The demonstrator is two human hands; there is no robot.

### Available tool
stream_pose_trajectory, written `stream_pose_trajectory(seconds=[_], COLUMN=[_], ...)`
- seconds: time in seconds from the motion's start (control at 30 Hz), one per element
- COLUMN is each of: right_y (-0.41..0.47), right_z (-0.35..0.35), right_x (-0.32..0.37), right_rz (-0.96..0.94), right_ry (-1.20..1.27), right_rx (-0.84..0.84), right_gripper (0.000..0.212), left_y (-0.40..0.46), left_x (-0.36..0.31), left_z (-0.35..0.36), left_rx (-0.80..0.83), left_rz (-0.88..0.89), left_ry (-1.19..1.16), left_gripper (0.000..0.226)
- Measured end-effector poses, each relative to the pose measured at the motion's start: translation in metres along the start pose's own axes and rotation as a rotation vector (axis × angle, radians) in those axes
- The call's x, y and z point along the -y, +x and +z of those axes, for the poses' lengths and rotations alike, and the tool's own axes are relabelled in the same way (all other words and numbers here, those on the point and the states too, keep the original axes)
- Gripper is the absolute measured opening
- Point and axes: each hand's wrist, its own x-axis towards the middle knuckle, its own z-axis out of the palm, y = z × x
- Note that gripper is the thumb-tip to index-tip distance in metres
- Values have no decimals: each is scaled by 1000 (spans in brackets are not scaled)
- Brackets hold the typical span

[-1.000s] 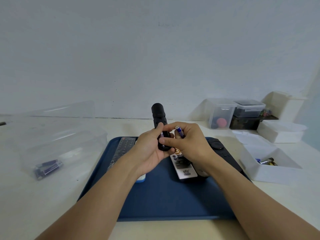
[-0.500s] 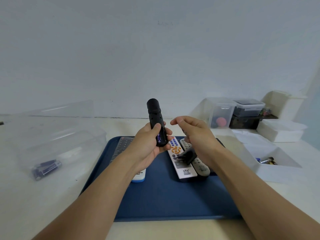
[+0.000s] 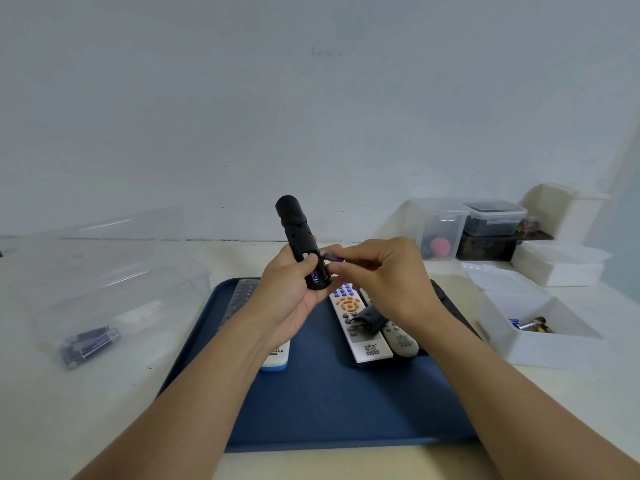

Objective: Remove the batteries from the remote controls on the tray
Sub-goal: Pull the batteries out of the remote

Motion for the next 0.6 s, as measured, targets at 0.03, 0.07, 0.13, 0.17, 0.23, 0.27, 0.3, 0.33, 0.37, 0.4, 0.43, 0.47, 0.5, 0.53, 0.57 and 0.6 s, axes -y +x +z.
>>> stream_pose_trajectory(seconds=[0.03, 0.07, 0.13, 0.17, 0.23, 0.27, 0.3, 0.33, 0.37, 0.4, 0.43, 0.47, 0.5, 0.53, 0.57, 0.6], right_y=[0, 0, 0, 0, 0, 0, 0, 0, 0, -1, -1, -1, -1, 0, 1, 1], right_z=[0, 0, 0, 1, 1, 1, 1, 1, 1, 2, 2, 2, 2, 2, 2, 2], right_x=[-1, -2, -3, -3, -2, -2, -1, 0, 1, 1, 2, 1, 0, -1, -1, -2], right_rz=[12, 17, 2, -14, -51, -70, -84, -91, -88, -79, -68, -60, -50, -39, -35, -37], right_ry=[5, -5, -45, -52, -37, -27, -21, -15, -8, 0, 0, -9, -23, -34, -39, -37], right_rx=[20, 46, 72, 64, 32, 15, 5, 10, 34, 68, 97, 117, 131, 148, 168, 187], right_gripper=[20, 21, 21, 21, 21, 21, 21, 20, 20, 20, 21, 22, 23, 24, 25, 26], left_y=[0, 0, 0, 0, -1, -1, -1, -1, -1, -1, -1, 0, 0, 0, -1, -2], left_x=[0, 0, -1, -1, -2, -3, -3, -3, -3, -3, -2, -2, -2, -1, -2, -2], left_z=[0, 0, 0, 1, 3, 3, 4, 4, 3, 2, 2, 2, 1, 1, 0, -1], left_rx=[0, -3, -3, 0, 3, 1, 0, 0, -4, -9, -17, -24, -26, -26, -23, -19], left_rz=[-5, -10, -15, -13, -5, 0, 2, 4, 3, 0, -7, -15, -21, -26, -28, -32], left_ry=[-13, -22, -35, -45, -74, -87, -92, -90, -81, -69, -58, -51, -49, -51, -57, -66], left_gripper=[27, 28, 30, 30, 30, 29, 29, 28, 28, 28, 28, 28, 29, 29, 30, 30])
